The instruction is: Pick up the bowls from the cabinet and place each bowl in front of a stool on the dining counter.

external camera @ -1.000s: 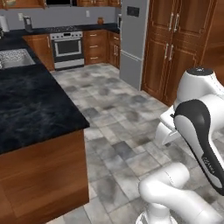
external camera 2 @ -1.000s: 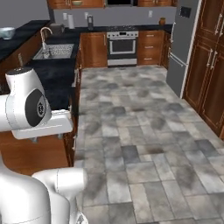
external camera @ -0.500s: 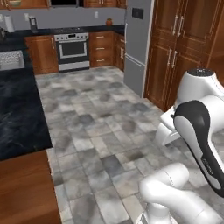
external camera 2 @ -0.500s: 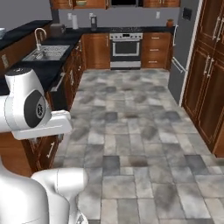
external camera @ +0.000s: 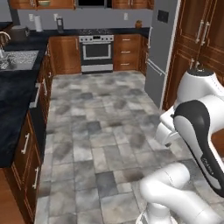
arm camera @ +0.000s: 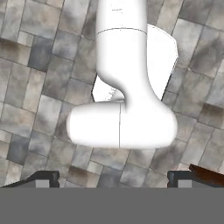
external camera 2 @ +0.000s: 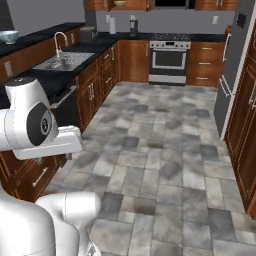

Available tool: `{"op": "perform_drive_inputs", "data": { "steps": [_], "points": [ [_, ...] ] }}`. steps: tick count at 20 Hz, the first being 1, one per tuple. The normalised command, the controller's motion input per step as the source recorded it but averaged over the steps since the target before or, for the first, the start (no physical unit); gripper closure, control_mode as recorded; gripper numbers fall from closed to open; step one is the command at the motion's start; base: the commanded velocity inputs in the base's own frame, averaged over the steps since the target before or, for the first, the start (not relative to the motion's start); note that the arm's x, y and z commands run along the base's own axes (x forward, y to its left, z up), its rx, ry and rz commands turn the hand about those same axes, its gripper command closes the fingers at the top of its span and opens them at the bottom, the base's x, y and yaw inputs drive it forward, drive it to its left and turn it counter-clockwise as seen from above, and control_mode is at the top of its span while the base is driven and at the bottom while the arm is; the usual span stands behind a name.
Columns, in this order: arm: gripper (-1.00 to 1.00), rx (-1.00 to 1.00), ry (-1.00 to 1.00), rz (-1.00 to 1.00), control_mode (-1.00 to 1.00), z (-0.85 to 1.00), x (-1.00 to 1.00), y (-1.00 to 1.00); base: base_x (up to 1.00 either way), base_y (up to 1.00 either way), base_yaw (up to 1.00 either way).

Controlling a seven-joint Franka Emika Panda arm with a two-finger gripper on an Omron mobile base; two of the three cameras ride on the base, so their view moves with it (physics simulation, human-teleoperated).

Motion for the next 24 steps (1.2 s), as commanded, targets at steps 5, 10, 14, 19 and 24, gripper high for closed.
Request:
{"op": "perform_drive_inputs", "data": {
  "steps": [5, 10, 14, 19, 24],
  "points": [
    [-1.00, 0.00, 0.00, 0.00, 1.00, 0.00, 0.00, 0.00, 1.00, -0.97, 0.16],
    [-1.00, 0.00, 0.00, 0.00, 1.00, 0.00, 0.00, 0.00, 1.00, -0.89, 0.16],
    [-1.00, 0.00, 0.00, 0.00, 1.00, 0.00, 0.00, 0.00, 1.00, -0.34, 0.11],
    [-1.00, 0.00, 0.00, 0.00, 1.00, 0.00, 0.00, 0.00, 1.00, 0.00, 0.10],
    [-1.00, 0.00, 0.00, 0.00, 1.00, 0.00, 0.00, 0.00, 1.00, 0.01, 0.10]
  ]
}}
